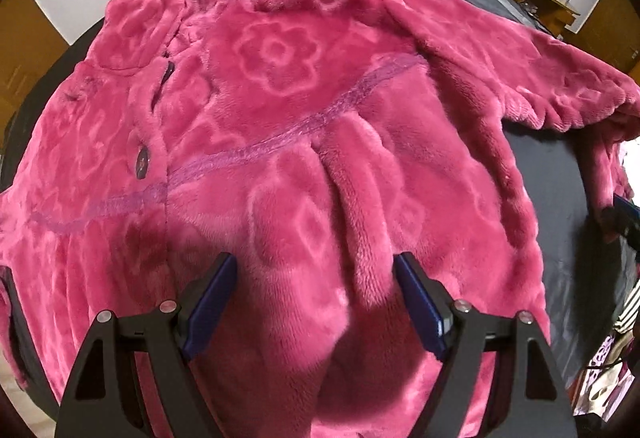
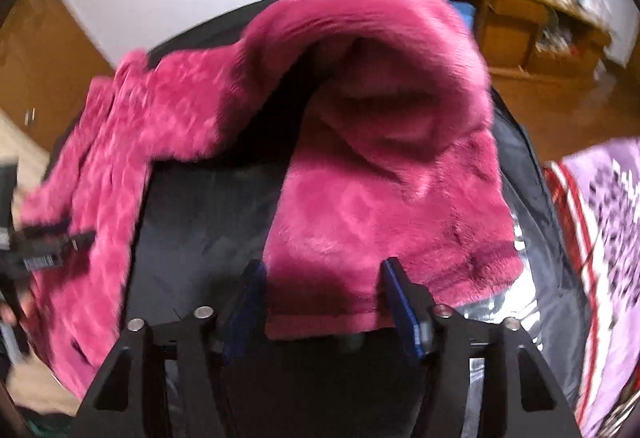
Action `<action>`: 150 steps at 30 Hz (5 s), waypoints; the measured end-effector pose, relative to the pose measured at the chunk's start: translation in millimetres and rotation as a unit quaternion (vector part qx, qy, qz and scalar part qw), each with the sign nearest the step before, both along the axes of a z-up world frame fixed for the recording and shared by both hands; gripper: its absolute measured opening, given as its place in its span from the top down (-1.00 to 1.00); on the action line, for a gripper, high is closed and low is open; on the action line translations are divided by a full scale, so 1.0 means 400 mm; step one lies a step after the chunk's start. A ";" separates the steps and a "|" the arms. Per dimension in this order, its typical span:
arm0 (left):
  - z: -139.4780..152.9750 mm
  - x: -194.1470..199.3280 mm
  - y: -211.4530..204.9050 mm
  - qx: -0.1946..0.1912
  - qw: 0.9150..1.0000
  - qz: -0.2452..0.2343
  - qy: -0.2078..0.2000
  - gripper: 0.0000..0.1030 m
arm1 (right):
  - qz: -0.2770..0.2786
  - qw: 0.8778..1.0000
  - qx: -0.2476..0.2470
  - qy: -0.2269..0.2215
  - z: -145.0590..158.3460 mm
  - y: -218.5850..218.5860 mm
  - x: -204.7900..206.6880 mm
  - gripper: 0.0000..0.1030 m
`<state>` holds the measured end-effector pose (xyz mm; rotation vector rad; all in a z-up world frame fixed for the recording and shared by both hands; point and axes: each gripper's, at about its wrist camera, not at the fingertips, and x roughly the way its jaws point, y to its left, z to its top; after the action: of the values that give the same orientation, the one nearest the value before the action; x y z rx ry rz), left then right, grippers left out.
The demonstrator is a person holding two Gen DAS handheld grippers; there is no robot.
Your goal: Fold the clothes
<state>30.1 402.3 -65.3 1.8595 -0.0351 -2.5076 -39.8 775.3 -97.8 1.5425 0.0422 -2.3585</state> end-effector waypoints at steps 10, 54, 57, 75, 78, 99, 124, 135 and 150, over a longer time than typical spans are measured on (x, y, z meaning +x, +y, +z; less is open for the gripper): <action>0.039 0.036 0.060 -0.009 1.000 -0.025 0.014 -0.62 | -0.091 0.995 -0.052 0.005 0.055 0.173 0.002 -0.32; 0.132 0.034 0.047 0.017 1.000 -0.004 0.016 -0.62 | -0.056 0.992 -0.110 0.023 0.109 0.164 -0.006 0.62; 0.132 0.032 0.047 0.018 1.000 -0.003 0.015 -0.62 | -0.083 0.988 -0.130 -0.016 0.069 0.174 0.006 0.61; 0.122 0.018 0.053 0.014 1.000 -0.009 0.004 -0.62 | -0.066 0.997 -0.029 0.012 0.050 0.197 -0.081 -0.12; 0.122 0.020 0.047 0.012 1.000 -0.003 0.002 -0.62 | -0.045 0.998 -0.037 0.009 0.035 0.183 -0.113 -0.12; 0.104 -0.031 0.080 0.011 1.000 -0.007 -0.005 -0.62 | -0.134 0.971 0.106 0.169 0.204 0.228 -0.110 0.62; 0.093 -0.067 0.074 0.017 1.000 -0.014 -0.009 -0.62 | -0.234 0.946 -0.225 -0.026 0.056 0.300 0.001 0.11; 0.102 -0.075 0.069 0.016 0.999 -0.025 -0.012 -0.62 | -0.292 0.848 -0.439 -0.057 0.072 0.305 -0.044 -0.11; 0.104 -0.097 -0.025 0.036 0.999 -0.005 -0.018 -0.62 | -0.357 0.875 -0.325 -0.035 0.015 0.276 -0.169 0.27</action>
<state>-8.6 392.2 -23.7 1.9344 0.0462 -2.5142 -107.3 885.7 -91.9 1.4093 -1.4073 -2.3727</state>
